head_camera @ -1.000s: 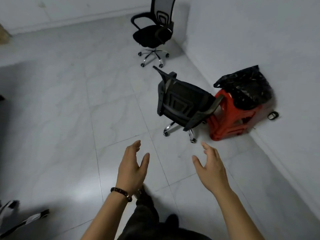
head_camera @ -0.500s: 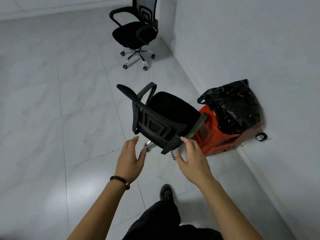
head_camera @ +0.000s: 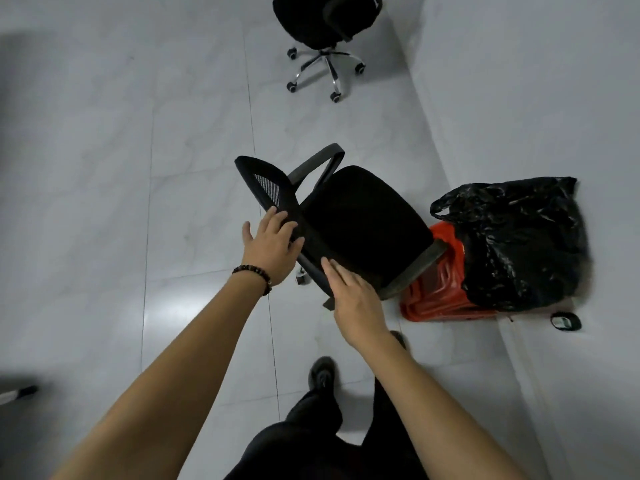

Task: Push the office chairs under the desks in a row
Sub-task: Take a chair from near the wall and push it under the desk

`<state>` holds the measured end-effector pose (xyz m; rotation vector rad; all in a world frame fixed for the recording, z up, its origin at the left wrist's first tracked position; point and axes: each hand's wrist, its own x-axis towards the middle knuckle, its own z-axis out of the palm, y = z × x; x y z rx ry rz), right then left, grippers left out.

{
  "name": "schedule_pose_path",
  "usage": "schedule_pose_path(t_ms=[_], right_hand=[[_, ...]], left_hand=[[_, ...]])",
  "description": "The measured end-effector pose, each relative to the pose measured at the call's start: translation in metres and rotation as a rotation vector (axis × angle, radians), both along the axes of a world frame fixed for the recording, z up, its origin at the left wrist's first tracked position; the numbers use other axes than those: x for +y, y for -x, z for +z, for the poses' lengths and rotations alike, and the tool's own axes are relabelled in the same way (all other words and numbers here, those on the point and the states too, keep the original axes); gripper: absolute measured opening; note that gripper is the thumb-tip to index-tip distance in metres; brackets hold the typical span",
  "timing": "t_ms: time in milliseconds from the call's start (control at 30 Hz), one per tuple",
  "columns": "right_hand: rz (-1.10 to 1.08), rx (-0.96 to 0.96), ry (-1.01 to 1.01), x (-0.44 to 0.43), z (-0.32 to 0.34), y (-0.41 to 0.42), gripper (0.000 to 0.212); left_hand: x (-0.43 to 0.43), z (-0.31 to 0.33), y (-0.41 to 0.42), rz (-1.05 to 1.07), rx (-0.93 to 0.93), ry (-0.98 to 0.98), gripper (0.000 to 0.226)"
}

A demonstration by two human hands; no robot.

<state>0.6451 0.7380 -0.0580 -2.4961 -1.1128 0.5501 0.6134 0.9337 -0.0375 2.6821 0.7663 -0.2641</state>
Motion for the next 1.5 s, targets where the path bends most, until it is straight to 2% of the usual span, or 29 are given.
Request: schedule_pose_path(t_ms=[133,233,433,533,667,800,1100,1233,1367,1500], right_hand=[[0.050,-0.020,0.009,-0.036,-0.003,-0.019,0.079],[0.029,-0.066,0.073,-0.074,-0.001,-0.035,0.073],[-0.154,-0.153,0.205,-0.097,-0.003,-0.072,0.043],[-0.178,-0.204,0.248,-0.099,-0.006,-0.085,0.056],[-0.169,-0.197,0.280,-0.096,-0.001,-0.087,0.084],[-0.136,-0.191,0.265,-0.093,-0.002,-0.089,0.090],[0.186,-0.211,0.313,-0.056,0.005,-0.144,0.095],[0.385,-0.205,0.324,0.007,0.009,-0.164,0.094],[0.566,-0.214,0.280,0.087,0.010,-0.162,0.088],[0.721,-0.253,0.228,0.166,0.006,-0.138,0.086]], left_hand=[[-0.027,-0.003,-0.006,-0.009,-0.029,-0.161,0.032],[-0.045,-0.008,-0.016,-0.048,-0.082,-0.255,0.035],[-0.065,-0.021,-0.027,-0.062,0.040,-0.125,0.058],[-0.078,-0.022,-0.028,-0.058,0.087,-0.112,0.067],[-0.083,-0.022,-0.028,-0.020,0.157,-0.132,0.069],[-0.084,-0.021,-0.022,0.027,0.214,-0.126,0.070],[-0.094,-0.014,-0.010,0.314,0.225,-0.067,0.048],[-0.070,-0.011,0.007,0.457,0.192,-0.063,0.048],[-0.029,-0.013,0.045,0.587,0.202,-0.061,0.057],[0.016,-0.020,0.103,0.836,0.184,-0.009,0.062]])
